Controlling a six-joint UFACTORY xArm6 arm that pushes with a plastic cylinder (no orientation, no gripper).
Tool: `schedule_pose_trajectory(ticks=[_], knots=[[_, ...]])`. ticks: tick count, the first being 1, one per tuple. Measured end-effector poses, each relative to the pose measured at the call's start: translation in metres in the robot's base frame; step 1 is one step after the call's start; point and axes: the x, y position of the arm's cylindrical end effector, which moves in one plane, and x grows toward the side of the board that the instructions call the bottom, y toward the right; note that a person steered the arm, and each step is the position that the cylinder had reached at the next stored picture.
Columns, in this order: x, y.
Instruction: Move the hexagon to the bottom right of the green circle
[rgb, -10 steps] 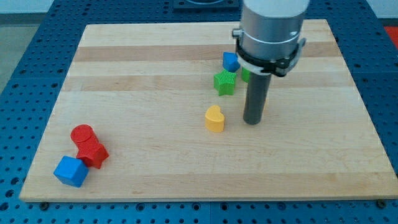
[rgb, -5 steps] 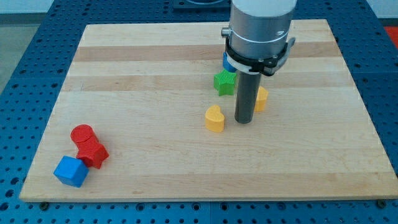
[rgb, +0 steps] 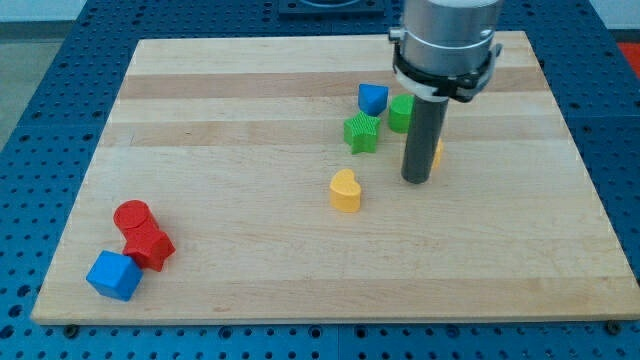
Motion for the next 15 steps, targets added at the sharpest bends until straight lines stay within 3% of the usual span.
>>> schedule_pose_trajectory(ticks=[4,7,15], knots=[[-0.014,0.012],[-0.006,0.054],[-0.027,0.026]])
